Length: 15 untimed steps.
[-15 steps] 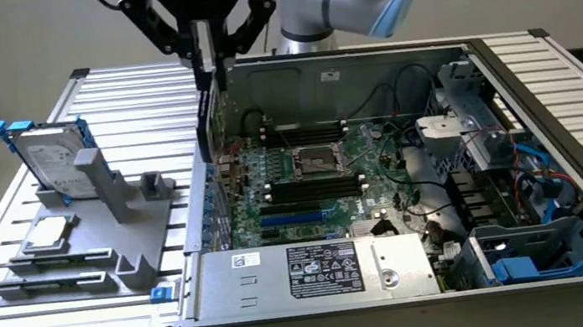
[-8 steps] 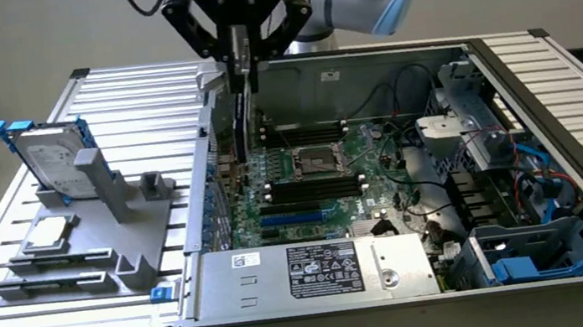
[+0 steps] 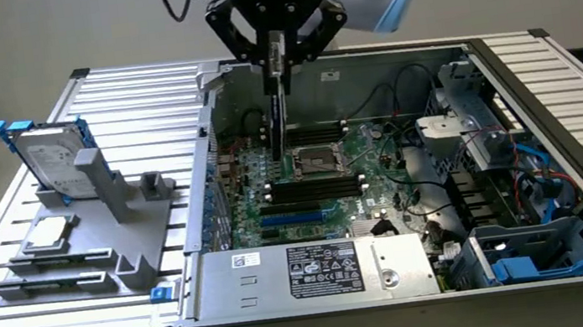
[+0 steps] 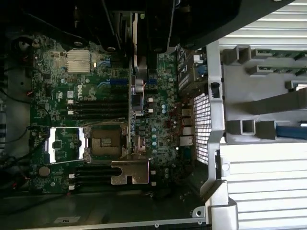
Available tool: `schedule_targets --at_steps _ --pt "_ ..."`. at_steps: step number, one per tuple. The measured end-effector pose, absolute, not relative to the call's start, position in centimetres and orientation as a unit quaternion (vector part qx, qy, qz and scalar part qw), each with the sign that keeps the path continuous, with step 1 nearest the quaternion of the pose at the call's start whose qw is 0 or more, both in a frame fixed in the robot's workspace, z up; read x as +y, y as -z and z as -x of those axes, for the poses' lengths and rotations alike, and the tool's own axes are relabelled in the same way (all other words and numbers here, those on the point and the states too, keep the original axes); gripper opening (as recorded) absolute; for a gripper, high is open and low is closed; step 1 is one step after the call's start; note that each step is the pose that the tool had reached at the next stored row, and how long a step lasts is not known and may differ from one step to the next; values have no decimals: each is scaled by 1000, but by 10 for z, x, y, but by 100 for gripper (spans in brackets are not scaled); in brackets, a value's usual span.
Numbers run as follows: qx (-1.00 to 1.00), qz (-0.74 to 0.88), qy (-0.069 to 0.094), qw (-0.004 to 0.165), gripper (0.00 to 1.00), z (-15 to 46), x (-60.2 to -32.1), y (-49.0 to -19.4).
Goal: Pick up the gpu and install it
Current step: 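Pick up the gpu and move the gpu toward the slot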
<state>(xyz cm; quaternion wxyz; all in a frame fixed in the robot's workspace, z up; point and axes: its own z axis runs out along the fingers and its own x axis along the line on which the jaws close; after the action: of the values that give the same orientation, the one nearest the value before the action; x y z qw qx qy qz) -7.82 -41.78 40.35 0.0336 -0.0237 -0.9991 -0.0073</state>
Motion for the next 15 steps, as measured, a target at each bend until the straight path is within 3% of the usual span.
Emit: schedule_targets --at_steps 15 --pt "-999 20 5 34 26 32 -406 -376"
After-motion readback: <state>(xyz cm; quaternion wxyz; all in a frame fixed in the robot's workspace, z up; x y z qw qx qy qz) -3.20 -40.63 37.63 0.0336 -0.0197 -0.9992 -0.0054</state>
